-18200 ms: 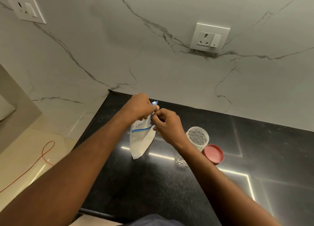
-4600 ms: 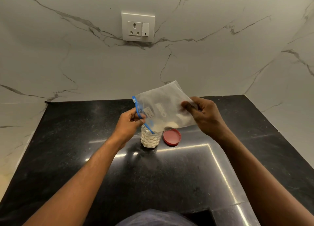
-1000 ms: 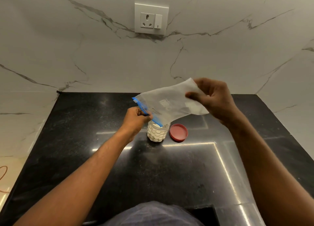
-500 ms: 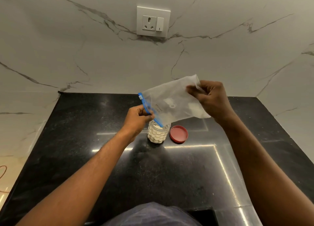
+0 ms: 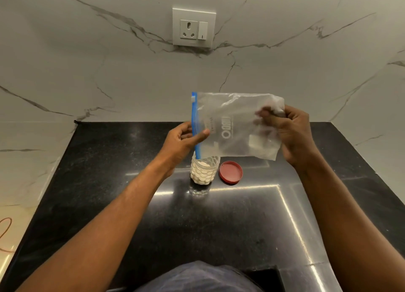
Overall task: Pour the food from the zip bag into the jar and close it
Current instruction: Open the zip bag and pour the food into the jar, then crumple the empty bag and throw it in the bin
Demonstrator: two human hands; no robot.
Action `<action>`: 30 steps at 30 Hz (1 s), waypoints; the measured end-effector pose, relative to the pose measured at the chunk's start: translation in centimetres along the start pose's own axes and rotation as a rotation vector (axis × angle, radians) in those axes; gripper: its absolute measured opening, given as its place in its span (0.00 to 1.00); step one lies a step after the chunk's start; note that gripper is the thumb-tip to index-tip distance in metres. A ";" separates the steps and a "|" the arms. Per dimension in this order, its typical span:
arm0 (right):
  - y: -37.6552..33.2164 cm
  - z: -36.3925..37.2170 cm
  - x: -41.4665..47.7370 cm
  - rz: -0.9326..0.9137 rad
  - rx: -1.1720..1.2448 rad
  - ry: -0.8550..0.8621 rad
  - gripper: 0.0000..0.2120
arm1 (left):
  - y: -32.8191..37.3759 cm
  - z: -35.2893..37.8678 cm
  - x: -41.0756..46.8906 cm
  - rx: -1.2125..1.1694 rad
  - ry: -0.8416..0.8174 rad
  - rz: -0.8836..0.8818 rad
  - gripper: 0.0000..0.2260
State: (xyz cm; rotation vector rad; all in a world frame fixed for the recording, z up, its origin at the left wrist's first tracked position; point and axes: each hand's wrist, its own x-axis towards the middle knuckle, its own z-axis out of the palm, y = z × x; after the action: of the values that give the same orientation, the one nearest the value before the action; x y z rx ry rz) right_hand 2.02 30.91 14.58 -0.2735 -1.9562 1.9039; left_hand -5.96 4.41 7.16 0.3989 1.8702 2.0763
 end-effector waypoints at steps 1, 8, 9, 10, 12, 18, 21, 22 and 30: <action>0.3 -0.4 -0.1 0.056 0.074 0.014 0.05 | 0.7 0.1 0.2 -0.011 -0.008 0.004 0.17; 3.2 -1.5 -2.8 0.178 0.079 0.117 0.27 | 5.0 0.6 1.3 0.001 0.032 0.092 0.05; 2.9 -1.5 -3.0 0.110 0.025 0.157 0.29 | 5.5 0.4 1.2 0.028 0.017 0.091 0.05; 2.3 -1.4 -3.2 0.031 -0.038 0.181 0.28 | 5.9 0.2 1.1 0.064 0.000 0.088 0.05; 0.9 -0.5 -3.0 -0.083 -0.170 0.134 0.21 | 6.5 0.0 0.9 0.149 -0.052 0.077 0.06; -1.3 4.6 -1.8 -0.014 -0.167 -0.122 0.14 | 7.3 0.4 0.3 0.297 -0.266 0.059 0.05; -0.2 5.6 -2.0 0.053 -0.178 -0.072 0.16 | 6.8 -0.2 0.2 0.356 -0.279 0.062 0.11; 0.2 5.8 -2.2 0.080 -0.199 -0.095 0.17 | 6.7 -0.3 0.1 0.374 -0.280 0.062 0.14; 1.5 7.0 -3.8 0.002 -0.431 -0.190 0.22 | 5.9 2.5 0.0 0.509 -0.298 0.103 0.11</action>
State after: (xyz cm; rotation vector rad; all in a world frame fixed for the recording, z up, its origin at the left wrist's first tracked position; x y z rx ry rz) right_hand 2.41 23.11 12.54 -0.2179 -2.4859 1.5381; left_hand -5.24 6.15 13.33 0.8862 2.1998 1.4647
